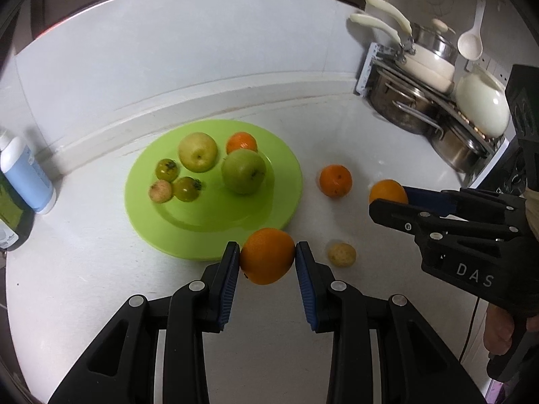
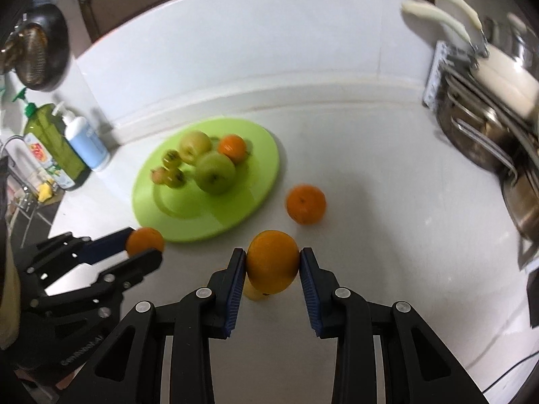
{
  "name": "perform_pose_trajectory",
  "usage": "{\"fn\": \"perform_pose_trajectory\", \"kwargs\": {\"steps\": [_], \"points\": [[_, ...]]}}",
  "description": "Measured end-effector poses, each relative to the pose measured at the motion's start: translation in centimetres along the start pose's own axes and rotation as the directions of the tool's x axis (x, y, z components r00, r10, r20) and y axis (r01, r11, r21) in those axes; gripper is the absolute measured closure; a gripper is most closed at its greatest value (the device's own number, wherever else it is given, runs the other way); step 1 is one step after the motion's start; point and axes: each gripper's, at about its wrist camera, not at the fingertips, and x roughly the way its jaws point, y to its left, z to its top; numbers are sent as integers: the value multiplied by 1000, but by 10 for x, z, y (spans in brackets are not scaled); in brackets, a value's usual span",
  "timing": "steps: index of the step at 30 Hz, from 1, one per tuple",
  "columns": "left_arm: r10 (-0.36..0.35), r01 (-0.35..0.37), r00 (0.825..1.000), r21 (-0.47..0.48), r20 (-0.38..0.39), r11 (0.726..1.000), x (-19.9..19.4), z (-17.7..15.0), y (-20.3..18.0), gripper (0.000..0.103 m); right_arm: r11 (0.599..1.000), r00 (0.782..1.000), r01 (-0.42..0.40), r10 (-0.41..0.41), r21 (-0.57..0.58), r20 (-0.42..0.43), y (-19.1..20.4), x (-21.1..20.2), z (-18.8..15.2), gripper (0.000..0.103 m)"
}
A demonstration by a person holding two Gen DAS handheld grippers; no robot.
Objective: Organize fruits
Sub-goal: 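Carry the orange with left tool while right tool carries its orange to the plate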
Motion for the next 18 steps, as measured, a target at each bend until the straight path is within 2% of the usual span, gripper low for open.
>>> {"fn": "perform_pose_trajectory", "kwargs": {"steps": [8, 18], "points": [[62, -62, 998, -19, 30, 998, -8, 11, 27, 69, 997, 998, -53, 55, -55, 24, 29, 2, 20, 69], [97, -97, 995, -39, 3, 994, 15, 25, 61, 69, 991, 994, -103, 99, -86, -49, 55, 47, 39, 69]]}}
